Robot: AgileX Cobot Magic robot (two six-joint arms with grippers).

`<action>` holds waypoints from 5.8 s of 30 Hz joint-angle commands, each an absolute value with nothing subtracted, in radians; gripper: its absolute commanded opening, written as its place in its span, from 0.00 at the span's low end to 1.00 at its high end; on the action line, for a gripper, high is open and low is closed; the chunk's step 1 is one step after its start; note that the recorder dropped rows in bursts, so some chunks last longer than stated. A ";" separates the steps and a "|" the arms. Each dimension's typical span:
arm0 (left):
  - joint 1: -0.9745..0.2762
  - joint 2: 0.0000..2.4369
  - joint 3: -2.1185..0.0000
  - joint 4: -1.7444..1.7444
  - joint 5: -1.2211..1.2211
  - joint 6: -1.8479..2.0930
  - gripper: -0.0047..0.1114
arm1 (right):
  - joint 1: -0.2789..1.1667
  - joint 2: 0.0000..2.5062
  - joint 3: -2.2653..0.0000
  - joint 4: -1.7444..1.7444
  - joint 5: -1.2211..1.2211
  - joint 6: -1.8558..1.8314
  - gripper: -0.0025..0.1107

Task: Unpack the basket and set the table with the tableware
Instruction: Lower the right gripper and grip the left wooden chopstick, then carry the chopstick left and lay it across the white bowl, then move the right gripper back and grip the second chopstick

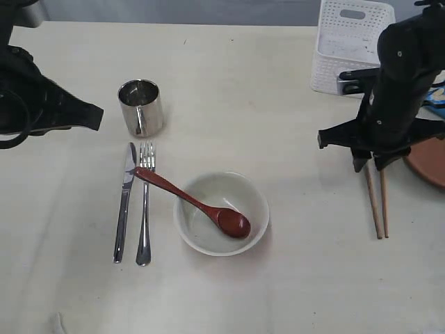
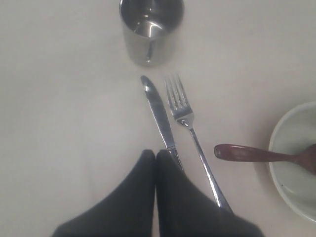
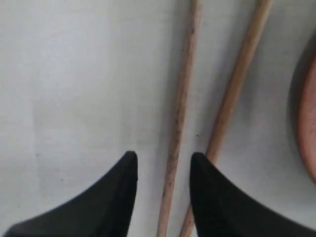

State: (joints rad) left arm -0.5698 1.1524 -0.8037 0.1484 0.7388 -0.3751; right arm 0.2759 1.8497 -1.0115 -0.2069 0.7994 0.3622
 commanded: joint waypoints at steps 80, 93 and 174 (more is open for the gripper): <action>-0.570 1.138 -0.798 0.122 0.735 -0.353 0.04 | 0.831 1.753 -1.201 0.112 0.975 0.246 0.02; -0.570 1.139 -0.798 0.120 0.735 -0.353 0.04 | 0.877 1.791 -1.201 0.133 0.933 0.265 0.02; -0.570 1.139 -0.798 0.120 0.737 -0.353 0.04 | 0.188 1.916 -0.885 -0.272 0.661 0.449 0.31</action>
State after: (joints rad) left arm -0.5698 1.1465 -0.8037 0.1234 0.7388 -0.3553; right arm 0.1930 1.8642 -0.8944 -0.2595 0.6924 0.4480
